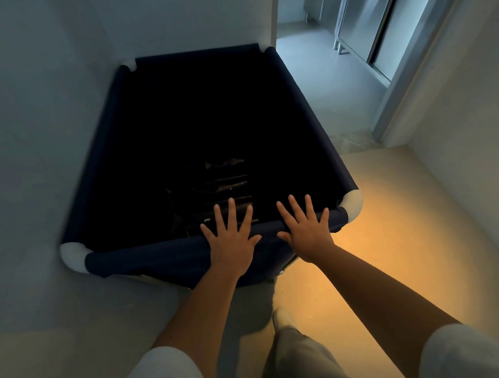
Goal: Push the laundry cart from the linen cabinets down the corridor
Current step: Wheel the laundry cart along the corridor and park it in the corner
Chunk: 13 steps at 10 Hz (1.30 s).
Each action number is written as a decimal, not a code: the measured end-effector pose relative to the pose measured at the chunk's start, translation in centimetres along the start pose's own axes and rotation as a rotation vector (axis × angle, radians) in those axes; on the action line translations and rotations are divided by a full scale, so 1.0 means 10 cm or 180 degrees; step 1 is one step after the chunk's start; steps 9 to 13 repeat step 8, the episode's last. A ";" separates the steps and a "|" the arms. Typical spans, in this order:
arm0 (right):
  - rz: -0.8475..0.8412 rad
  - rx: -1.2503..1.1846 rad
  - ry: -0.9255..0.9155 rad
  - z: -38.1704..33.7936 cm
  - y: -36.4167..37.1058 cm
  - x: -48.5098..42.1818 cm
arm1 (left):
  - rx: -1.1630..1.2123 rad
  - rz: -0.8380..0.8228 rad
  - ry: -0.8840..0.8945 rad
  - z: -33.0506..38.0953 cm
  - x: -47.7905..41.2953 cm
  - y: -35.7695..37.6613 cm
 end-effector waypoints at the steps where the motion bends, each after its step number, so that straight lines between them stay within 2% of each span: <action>1: 0.0004 -0.0023 0.0007 0.00 0.01 0.00 | -0.0002 0.0060 0.0018 0.00 0.00 0.01; 3: 0.0035 -0.0062 0.0001 0.00 0.03 -0.01 | -0.0073 0.0189 -0.0016 0.00 0.01 0.04; 6: 0.0061 -0.0075 -0.0084 0.02 0.04 -0.02 | -0.0051 0.0090 -0.0054 0.01 0.02 0.02; 7: 0.0098 -0.0052 -0.0293 0.08 0.02 0.03 | 0.0056 -0.0072 -0.0168 0.02 0.00 0.00; 8: 0.0191 -0.0076 -0.0485 0.16 0.00 0.13 | 0.0196 -0.0014 -0.0252 0.08 -0.01 -0.02; 13: 0.0191 -0.0076 -0.0485 0.16 0.00 0.13 | 0.0196 -0.0014 -0.0252 0.08 -0.01 -0.02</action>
Point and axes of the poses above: each hand's wrist, its own x-axis away from the middle knuckle, its own y-axis out of the palm, z = x × y, the point moved 3 cm from there along -x, towards the middle knuckle, and after that the axes turned 3 degrees about z, right-handed, at the moved point
